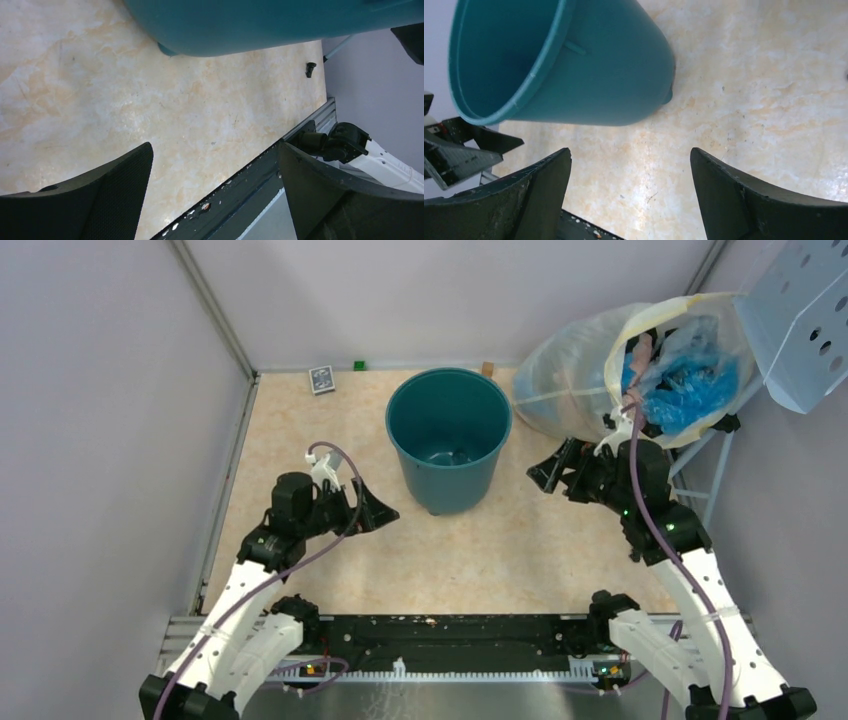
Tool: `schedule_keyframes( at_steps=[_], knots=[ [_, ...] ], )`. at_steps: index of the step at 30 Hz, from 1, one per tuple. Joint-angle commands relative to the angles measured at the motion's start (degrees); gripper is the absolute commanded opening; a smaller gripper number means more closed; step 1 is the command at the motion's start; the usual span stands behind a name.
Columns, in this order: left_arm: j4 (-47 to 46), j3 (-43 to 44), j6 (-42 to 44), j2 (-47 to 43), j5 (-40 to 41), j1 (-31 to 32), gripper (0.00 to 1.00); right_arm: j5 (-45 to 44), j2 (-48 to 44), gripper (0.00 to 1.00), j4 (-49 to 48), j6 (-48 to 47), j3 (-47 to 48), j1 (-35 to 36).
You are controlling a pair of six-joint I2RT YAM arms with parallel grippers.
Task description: Put the trash bags into the trash bin
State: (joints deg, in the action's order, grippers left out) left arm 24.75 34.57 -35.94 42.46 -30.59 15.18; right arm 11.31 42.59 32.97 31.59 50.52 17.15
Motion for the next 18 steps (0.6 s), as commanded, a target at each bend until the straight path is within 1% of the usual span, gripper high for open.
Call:
schedule_keyframes(
  at_steps=[1, 5, 8, 12, 14, 18],
  knots=[
    [-8.55, -0.76, -0.25, -1.77, 3.77, 2.9, 0.99, -4.9, 2.01, 0.87, 3.72, -1.17, 9.97, 0.43],
    [-14.83, -4.56, -4.02, -4.7, 8.38, 6.11, 0.99, -7.83, 6.18, 0.85, 6.9, -2.1, 19.82, 0.43],
    [-19.38, -6.85, -3.45, -5.42, 11.81, 8.67, 0.99, -10.92, 8.8, 0.84, 10.32, -3.09, 25.8, 0.44],
    [-22.26, -6.8, -2.81, -3.48, 15.42, 10.45, 0.99, -26.11, 11.61, 0.84, 15.82, -3.34, 34.31, 0.46],
    [-23.9, -6.87, -3.75, -1.72, 16.71, 11.09, 0.99, -33.41, 15.11, 0.84, 21.93, -3.69, 41.13, 0.43],
    [-28.24, -6.35, -3.4, 2.89, 17.98, 12.43, 0.99, -37.7, 23.45, 0.84, 29.65, -5.71, 53.38, -0.07]
  ],
)
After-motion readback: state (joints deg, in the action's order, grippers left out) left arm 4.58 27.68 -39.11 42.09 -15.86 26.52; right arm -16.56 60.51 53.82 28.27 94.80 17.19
